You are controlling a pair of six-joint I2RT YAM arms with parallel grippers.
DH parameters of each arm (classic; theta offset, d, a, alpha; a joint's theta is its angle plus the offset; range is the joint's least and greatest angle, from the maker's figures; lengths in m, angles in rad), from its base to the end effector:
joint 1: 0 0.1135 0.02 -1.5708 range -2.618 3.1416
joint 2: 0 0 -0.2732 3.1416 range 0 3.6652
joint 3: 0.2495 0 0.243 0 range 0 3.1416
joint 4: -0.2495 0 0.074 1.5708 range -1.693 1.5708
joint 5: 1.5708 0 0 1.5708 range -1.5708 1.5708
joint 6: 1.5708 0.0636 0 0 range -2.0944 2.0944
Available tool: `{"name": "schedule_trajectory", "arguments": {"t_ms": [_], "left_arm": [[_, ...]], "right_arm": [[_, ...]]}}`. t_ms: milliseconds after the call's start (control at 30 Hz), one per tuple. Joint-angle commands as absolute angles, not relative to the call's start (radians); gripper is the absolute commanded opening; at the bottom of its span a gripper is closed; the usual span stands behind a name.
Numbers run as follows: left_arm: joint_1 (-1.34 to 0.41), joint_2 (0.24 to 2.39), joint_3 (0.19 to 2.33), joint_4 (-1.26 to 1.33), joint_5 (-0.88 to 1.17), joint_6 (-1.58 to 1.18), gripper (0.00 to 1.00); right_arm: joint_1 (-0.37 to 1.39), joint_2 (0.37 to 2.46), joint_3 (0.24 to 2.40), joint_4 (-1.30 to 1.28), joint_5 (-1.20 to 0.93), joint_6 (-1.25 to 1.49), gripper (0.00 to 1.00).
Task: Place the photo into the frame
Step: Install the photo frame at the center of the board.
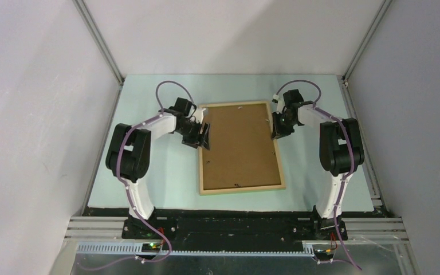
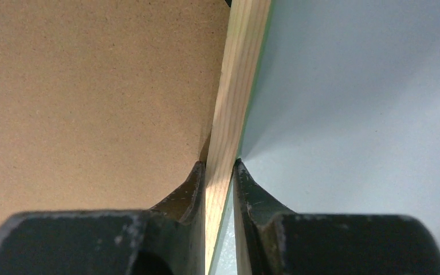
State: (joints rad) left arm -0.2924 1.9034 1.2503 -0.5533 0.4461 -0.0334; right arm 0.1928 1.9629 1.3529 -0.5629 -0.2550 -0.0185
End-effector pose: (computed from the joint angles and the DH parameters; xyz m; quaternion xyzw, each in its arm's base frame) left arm 0.3555 -0.1357 0.1535 0.1636 0.9459 -0.2433 0.1391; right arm 0.3937 0.0932 0.1553 -0.1275 0.9642 0.1412 0.1844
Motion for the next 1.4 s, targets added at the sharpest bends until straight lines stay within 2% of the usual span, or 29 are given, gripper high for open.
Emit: {"name": "schedule_trajectory", "arguments": {"t_ms": [0, 233, 400, 600, 733, 967, 1233, 1367], "left_arm": [[-0.330, 1.790, 1.182, -0.576, 0.386, 0.064, 0.73], [-0.402, 1.735, 1.108, -0.581, 0.318, 0.075, 0.78], [-0.443, 1.734, 1.101, -0.581, 0.296, 0.066, 0.77], [-0.476, 1.746, 1.105, -0.579, 0.227, 0.048, 0.70], [-0.496, 1.760, 1.117, -0.579, 0.193, 0.031, 0.61], [-0.525, 1.782, 1.122, -0.578, 0.169, 0.020, 0.57], [-0.526, 1.785, 1.123, -0.579, 0.159, 0.020, 0.44], [-0.526, 1.781, 1.118, -0.579, 0.173, 0.026, 0.42]], "right_arm": [[0.173, 1.933, 1.324, -0.572, -0.244, -0.045, 0.00], [0.166, 1.933, 1.322, -0.557, -0.277, -0.043, 0.00], [0.159, 1.929, 1.322, -0.561, -0.295, -0.048, 0.00], [0.147, 1.923, 1.319, -0.561, -0.318, -0.050, 0.00], [0.145, 1.922, 1.319, -0.566, -0.332, -0.053, 0.00], [0.143, 1.926, 1.318, -0.567, -0.343, -0.054, 0.00], [0.145, 1.932, 1.318, -0.565, -0.347, -0.056, 0.00], [0.146, 1.934, 1.318, -0.565, -0.347, -0.057, 0.00]]}}
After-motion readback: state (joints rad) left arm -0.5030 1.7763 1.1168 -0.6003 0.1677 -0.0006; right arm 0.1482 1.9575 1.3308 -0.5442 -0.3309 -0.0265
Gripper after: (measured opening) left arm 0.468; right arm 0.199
